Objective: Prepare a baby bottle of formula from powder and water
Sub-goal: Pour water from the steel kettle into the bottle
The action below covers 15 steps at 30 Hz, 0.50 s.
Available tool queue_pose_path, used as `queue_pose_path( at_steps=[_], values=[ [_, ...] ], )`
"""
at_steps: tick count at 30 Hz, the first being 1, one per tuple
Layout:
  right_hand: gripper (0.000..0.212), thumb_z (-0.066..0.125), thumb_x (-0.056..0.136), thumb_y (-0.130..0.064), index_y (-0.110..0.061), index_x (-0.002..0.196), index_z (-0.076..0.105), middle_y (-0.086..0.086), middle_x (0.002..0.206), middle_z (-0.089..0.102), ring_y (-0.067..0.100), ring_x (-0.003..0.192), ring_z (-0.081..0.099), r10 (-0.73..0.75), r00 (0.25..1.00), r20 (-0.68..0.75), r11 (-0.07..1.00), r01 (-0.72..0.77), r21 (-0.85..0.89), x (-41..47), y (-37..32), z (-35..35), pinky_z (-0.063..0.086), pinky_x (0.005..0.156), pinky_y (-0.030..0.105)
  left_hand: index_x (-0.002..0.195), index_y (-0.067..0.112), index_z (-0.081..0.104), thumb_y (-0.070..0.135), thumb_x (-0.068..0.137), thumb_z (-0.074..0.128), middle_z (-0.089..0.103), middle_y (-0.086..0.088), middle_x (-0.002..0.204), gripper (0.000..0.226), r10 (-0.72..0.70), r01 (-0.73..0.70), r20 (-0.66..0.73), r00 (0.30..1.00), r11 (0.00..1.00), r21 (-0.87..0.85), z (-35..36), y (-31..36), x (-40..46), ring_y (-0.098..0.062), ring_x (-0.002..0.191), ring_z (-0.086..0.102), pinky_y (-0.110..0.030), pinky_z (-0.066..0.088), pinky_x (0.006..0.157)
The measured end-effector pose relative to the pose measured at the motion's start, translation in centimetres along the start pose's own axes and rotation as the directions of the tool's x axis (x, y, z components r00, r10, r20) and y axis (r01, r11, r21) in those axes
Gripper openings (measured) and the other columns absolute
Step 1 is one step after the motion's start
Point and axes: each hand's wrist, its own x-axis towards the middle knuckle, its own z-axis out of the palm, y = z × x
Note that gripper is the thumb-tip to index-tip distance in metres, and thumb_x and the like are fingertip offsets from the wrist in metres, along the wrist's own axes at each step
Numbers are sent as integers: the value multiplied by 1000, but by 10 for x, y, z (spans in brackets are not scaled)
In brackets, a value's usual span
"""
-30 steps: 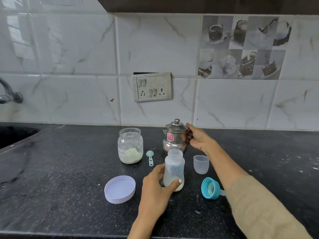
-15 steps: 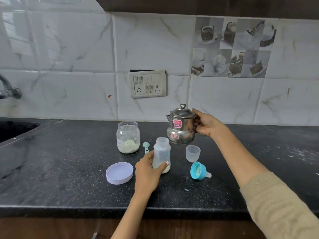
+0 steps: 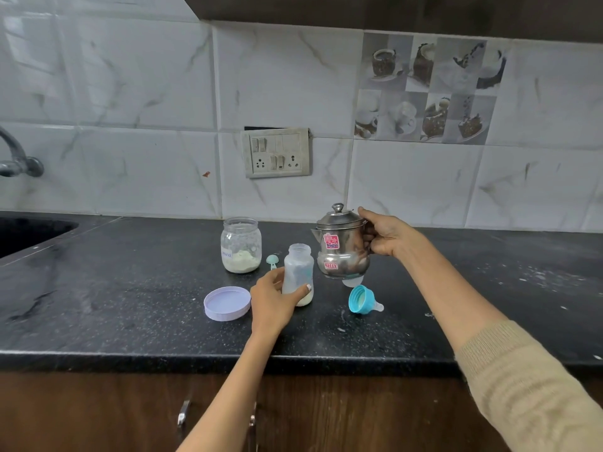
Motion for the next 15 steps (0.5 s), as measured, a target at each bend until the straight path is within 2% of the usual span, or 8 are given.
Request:
queue_pose_path(
  at_steps=[3, 7, 10, 15],
  values=[
    [27, 58, 92, -29, -13, 73, 51, 3, 68, 44, 14, 57, 42, 8, 1000, 3, 999, -8, -41, 2, 4, 2, 47, 46, 23, 118, 8, 61, 23, 66, 82, 67, -6, 115, 58, 4, -4, -7, 1000, 1000, 6, 0, 0, 0, -14, 103, 61, -24, 46, 85],
    [28, 58, 93, -29, -12, 71, 51, 4, 67, 45, 15, 57, 44, -6, 1000, 9, 997, 6, -77, 2, 7, 4, 47, 44, 22, 118, 8, 61, 24, 66, 83, 67, -6, 115, 58, 4, -4, -8, 1000, 1000, 4, 0, 0, 0, -14, 101, 61, -24, 46, 85],
    [29, 59, 92, -30, -13, 69, 51, 4, 67, 44, 14, 57, 42, -21, 1000, -1, 994, 21, -103, 6, 9, 4, 46, 51, 27, 118, 9, 61, 24, 66, 83, 67, -6, 115, 58, 0, 0, -4, 1000, 1000, -6, 0, 0, 1, -14, 103, 61, -25, 47, 86],
    [32, 62, 89, -32, -14, 65, 49, 2, 64, 40, 13, 55, 35, -32, 999, -12, 991, 30, -131, 12, 9, 5, 39, 57, 26, 117, 9, 61, 23, 65, 83, 67, -6, 116, 58, -5, 5, -9, 1000, 1000, -19, 0, -3, 2, -14, 103, 61, -26, 48, 86]
  ],
)
